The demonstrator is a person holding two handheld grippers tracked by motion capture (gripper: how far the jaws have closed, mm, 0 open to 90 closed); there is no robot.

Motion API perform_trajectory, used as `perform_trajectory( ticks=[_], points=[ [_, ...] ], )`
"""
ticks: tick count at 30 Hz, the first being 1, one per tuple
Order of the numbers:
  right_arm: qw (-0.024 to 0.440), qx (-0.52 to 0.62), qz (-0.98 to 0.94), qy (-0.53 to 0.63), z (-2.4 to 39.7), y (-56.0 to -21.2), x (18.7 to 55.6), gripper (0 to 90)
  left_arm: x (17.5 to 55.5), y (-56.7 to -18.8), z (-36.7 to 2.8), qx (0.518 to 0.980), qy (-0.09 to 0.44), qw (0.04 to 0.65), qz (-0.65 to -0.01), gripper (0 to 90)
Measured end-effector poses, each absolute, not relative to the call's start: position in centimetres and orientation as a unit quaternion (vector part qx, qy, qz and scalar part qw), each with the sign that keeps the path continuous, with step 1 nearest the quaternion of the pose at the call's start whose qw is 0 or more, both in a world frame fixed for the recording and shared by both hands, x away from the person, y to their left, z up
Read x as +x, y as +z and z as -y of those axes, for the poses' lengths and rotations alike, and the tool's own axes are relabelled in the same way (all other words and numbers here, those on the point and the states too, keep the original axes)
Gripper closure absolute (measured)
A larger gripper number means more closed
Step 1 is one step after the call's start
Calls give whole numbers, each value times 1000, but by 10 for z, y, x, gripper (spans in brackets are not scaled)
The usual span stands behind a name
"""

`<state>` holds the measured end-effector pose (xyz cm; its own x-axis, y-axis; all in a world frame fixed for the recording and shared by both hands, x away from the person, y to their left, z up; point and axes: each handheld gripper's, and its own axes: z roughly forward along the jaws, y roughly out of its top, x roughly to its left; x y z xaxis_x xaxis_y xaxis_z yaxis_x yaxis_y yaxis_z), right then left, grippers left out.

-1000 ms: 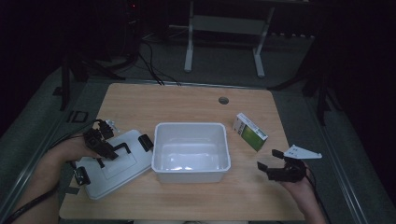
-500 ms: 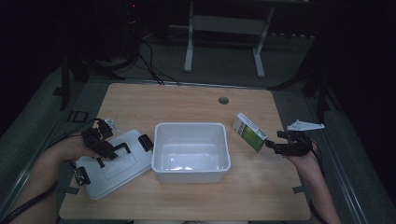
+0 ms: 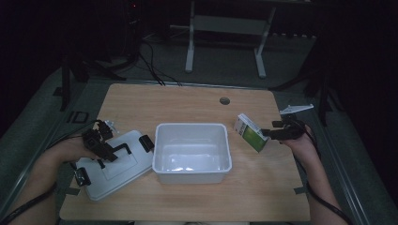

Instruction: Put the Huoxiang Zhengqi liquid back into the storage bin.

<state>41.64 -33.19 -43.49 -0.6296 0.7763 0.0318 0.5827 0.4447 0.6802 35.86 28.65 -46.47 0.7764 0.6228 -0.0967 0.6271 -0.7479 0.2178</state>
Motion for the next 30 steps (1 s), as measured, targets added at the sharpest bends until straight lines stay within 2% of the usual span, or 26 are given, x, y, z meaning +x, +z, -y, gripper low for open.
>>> perform_trajectory(
  ticks=[9,12,16,30],
  points=[
    [122,410,-854,298,319,-442,438,370,358,-466,-287,936,-9,118,-333,493],
    [111,407,-860,287,315,-444,439,376,358,-467,-288,936,-8,116,-333,493],
    [87,410,-872,254,310,-451,441,434,358,-468,-288,935,-10,117,-333,493],
    [59,399,-895,190,296,-461,452,525,358,-473,-286,936,-14,115,-332,492]
  ],
)
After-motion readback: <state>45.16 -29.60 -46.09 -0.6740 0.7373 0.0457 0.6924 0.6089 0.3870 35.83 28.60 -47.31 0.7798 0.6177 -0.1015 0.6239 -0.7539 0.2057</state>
